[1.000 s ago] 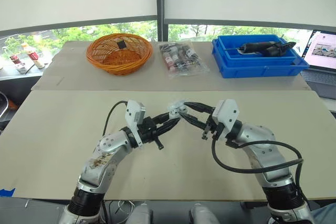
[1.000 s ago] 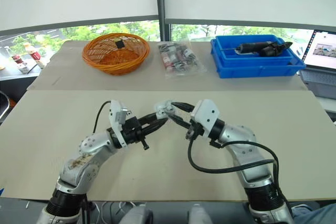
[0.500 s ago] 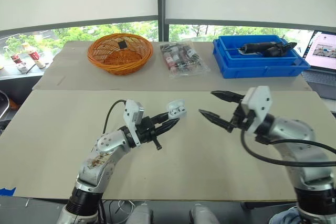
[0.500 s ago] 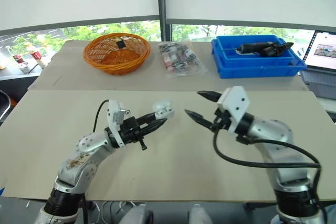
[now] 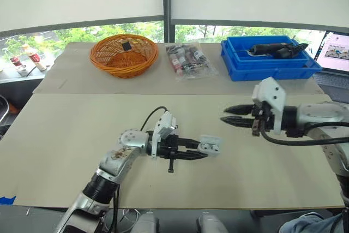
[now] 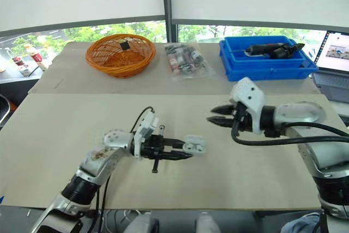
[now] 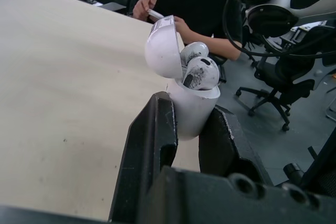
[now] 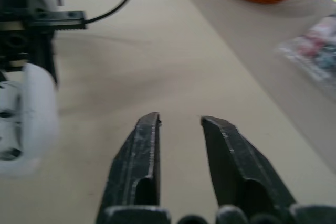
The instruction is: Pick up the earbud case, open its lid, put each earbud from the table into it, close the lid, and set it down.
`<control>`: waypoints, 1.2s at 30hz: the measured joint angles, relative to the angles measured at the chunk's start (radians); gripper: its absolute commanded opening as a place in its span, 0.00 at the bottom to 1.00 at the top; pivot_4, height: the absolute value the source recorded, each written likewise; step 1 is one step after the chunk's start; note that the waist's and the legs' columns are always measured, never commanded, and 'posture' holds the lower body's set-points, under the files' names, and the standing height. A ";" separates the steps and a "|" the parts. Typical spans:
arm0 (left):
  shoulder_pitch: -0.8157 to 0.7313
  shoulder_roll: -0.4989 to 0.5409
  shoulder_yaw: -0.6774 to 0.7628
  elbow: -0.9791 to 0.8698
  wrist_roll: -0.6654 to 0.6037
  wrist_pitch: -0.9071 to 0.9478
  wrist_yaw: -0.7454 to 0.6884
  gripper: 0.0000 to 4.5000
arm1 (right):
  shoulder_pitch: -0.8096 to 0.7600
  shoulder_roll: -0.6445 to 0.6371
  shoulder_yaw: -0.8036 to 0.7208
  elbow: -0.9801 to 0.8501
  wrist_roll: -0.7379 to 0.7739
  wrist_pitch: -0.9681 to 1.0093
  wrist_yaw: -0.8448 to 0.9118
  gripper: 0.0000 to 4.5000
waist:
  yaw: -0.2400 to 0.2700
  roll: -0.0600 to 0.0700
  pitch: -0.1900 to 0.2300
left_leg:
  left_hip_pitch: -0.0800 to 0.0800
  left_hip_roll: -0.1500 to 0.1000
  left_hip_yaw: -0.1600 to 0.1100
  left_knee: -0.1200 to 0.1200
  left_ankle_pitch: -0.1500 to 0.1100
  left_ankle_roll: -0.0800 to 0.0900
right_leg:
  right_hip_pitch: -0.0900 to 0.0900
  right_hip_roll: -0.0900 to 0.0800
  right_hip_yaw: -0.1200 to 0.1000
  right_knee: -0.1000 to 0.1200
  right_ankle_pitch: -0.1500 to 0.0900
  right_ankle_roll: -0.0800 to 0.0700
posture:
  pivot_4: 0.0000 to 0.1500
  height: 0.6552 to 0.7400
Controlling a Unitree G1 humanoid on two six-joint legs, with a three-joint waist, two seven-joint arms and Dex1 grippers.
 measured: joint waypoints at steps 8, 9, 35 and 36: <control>-0.006 -0.017 0.000 0.029 0.030 -0.027 0.005 0.13 | -0.013 0.014 0.005 -0.092 0.190 0.176 0.031 0.00 | 0.001 0.000 0.000 | 0.000 0.000 0.000 0.001 0.000 0.000 | 0.000 0.000 0.000 0.000 0.000 0.000 | 1.00 1.00; -0.006 -0.016 0.000 0.032 0.031 -0.027 0.006 0.13 | -0.012 0.013 0.004 -0.104 0.208 0.190 0.031 0.00 | 0.002 0.000 0.000 | 0.000 0.000 0.000 0.001 0.000 0.000 | 0.000 0.000 0.000 0.000 0.000 0.000 | 1.00 1.00; -0.258 -0.085 0.091 0.466 -0.057 0.674 0.197 0.13 | 0.352 -0.015 -0.082 -0.141 -0.103 -0.206 -0.069 0.00 | -0.002 0.000 0.000 | 0.001 -0.001 -0.001 0.001 0.000 0.000 | 0.000 0.000 -0.001 0.003 0.000 0.001 | 1.00 1.00; -0.258 -0.085 0.093 0.467 -0.057 0.677 0.198 0.24 | 0.353 -0.015 -0.082 -0.143 -0.105 -0.208 -0.067 0.00 | -0.003 0.000 0.000 | 0.001 -0.001 -0.001 0.001 0.000 0.000 | 0.000 0.000 -0.001 0.003 0.000 0.001 | 1.00 1.00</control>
